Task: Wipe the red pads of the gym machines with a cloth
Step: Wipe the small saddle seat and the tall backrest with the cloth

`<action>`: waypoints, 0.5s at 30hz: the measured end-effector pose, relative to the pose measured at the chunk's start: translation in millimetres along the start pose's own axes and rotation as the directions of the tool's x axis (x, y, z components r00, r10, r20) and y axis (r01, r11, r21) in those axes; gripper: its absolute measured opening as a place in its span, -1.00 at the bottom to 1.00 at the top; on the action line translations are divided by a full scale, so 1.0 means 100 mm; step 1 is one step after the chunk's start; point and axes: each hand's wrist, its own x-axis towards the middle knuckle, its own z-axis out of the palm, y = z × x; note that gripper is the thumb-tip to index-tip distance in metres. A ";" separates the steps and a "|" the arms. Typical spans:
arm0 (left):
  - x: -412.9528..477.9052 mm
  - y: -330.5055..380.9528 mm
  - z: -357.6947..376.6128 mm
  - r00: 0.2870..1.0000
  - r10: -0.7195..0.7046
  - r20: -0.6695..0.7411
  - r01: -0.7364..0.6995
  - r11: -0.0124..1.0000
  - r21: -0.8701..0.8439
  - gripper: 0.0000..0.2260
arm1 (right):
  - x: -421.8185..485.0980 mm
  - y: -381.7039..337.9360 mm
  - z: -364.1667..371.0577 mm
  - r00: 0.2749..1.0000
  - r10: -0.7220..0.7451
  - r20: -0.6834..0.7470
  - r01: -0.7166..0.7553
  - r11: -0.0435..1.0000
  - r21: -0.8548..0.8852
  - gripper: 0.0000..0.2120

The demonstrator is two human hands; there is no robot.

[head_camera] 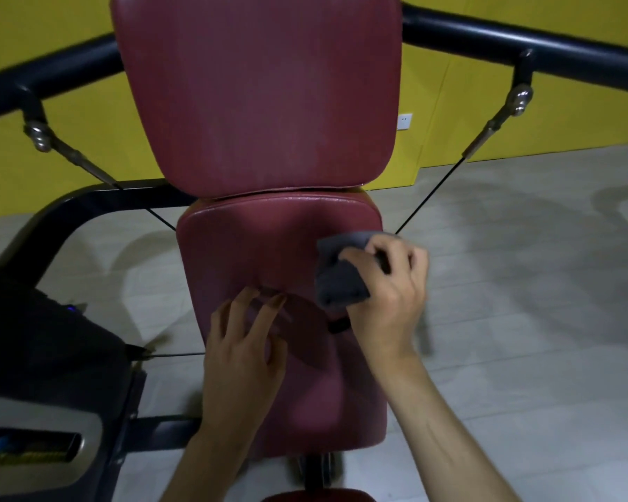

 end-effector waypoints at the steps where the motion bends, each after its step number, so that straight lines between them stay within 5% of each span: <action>1: -0.04 -0.05 0.03 1.000 0.023 -0.014 -0.023 1.000 0.009 -0.47 | -0.22 0.11 0.02 1.000 -0.008 0.016 0.008 1.000 -0.001 -0.76; 9: -0.78 -0.71 0.51 0.990 0.140 0.009 -0.140 0.989 0.045 -0.62 | -2.13 0.67 0.23 0.989 0.094 0.116 -0.083 0.992 -0.099 -0.75; 15: -1.33 -1.17 0.83 0.978 0.173 0.118 -0.172 0.985 -0.021 -0.56 | -3.35 0.73 0.47 0.877 0.461 0.135 -0.433 0.880 -0.194 -0.55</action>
